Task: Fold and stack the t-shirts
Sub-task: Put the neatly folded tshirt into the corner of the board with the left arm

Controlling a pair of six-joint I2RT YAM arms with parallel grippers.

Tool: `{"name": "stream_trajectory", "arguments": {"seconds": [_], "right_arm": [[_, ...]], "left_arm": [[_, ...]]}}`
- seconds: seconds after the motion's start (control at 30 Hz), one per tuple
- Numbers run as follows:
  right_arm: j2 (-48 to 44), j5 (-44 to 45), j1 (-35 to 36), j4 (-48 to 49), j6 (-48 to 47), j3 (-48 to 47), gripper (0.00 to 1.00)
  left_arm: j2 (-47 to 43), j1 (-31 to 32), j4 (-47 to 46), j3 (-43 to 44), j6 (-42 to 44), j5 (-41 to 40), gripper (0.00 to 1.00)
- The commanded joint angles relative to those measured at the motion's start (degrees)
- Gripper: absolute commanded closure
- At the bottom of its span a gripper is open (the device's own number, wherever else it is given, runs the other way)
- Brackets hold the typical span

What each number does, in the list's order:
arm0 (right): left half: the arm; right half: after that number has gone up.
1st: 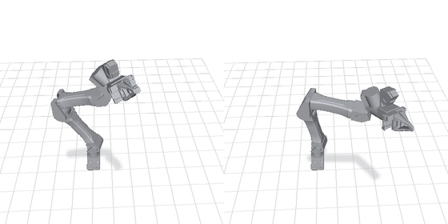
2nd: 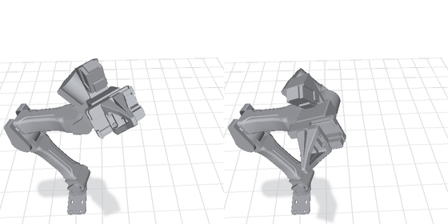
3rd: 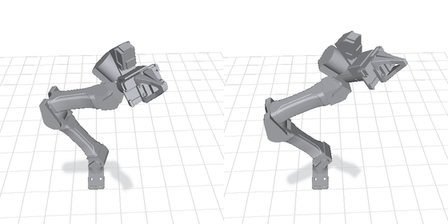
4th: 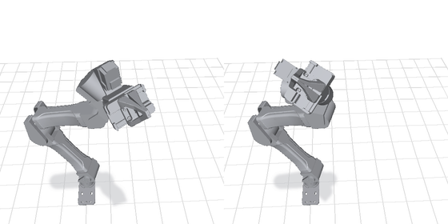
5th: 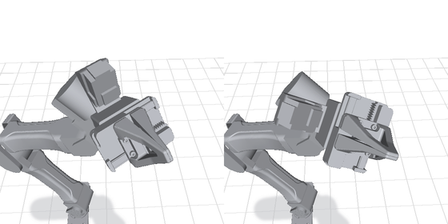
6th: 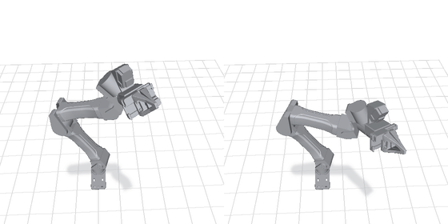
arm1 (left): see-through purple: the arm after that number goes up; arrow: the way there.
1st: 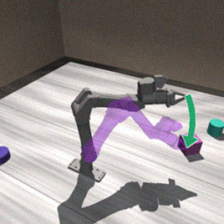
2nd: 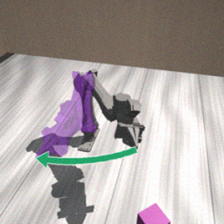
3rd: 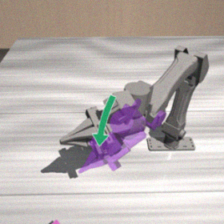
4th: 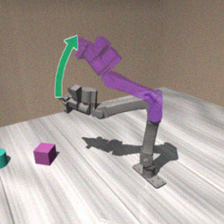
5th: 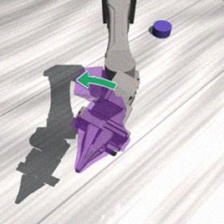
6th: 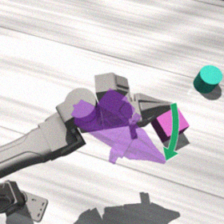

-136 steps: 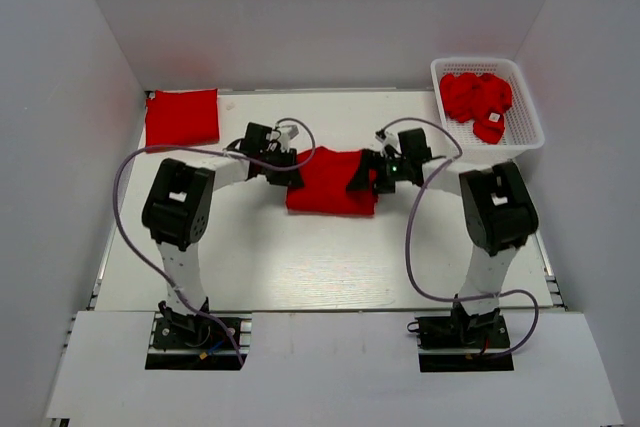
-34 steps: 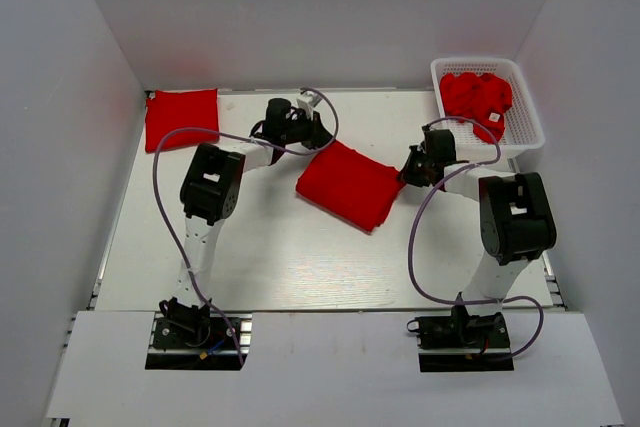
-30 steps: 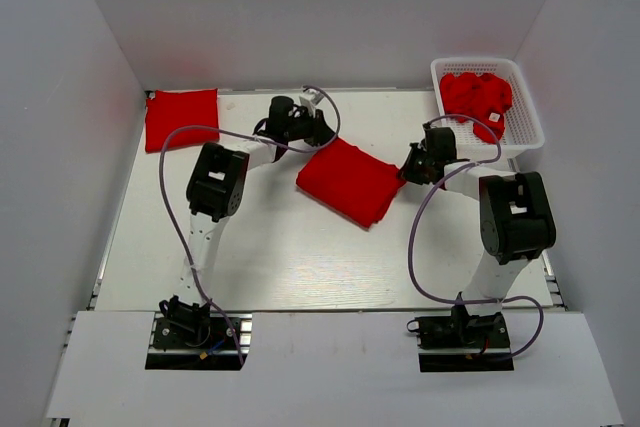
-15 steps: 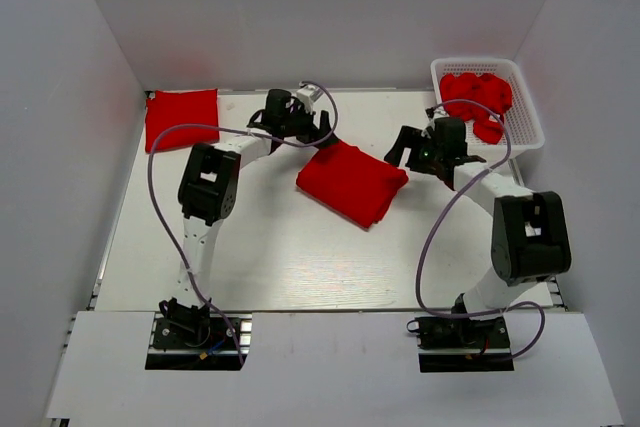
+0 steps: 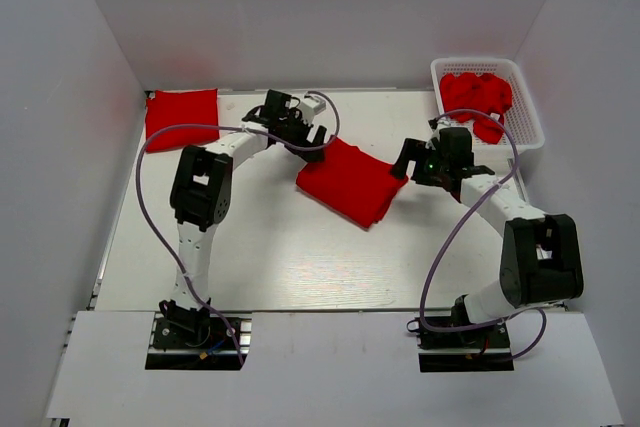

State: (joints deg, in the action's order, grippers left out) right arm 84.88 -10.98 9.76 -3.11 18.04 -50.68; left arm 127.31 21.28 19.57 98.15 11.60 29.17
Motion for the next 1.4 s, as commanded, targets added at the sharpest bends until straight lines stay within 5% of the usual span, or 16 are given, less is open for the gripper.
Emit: {"name": "stream_trajectory", "arguments": {"seconds": [0.0, 0.47, 0.63, 0.7, 0.77, 1.1, 1.37], "right_arm": [[-2.3, 1.5, -0.2, -0.7, -1.8, 0.1, 0.10], [-3.2, 3.8, -0.2, -0.1, -2.0, 2.3, 0.10], [-4.6, 5.6, -0.2, 0.2, -1.8, 3.3, 0.10], [-5.8, 6.4, -0.3, 0.4, -2.0, 3.8, 0.10], [-6.5, 7.1, -0.4, 1.0, -2.1, 4.4, 0.10], [-9.0, 10.1, -0.4, 2.4, -2.0, 6.6, 0.10], [-11.3, 12.9, -0.3, 4.9, -1.1, 8.1, 0.10]], "left_arm": [[1.6, 2.2, 6.3, 3.4, 5.2, -1.2, 0.00], [8.2, 7.3, 10.9, 5.6, 6.7, -5.3, 0.14], [9.4, 8.3, 11.4, 4.2, 3.2, -10.8, 0.46], [9.4, 8.9, 10.8, 2.2, 2.4, -11.3, 0.66], [8.0, 8.9, 8.6, 1.0, 0.3, -12.5, 1.00], [-12.6, 6.7, -10.1, -11.6, -4.9, -11.7, 1.00], [-20.9, 2.6, -6.8, -12.0, -1.1, -14.8, 1.00]]}}
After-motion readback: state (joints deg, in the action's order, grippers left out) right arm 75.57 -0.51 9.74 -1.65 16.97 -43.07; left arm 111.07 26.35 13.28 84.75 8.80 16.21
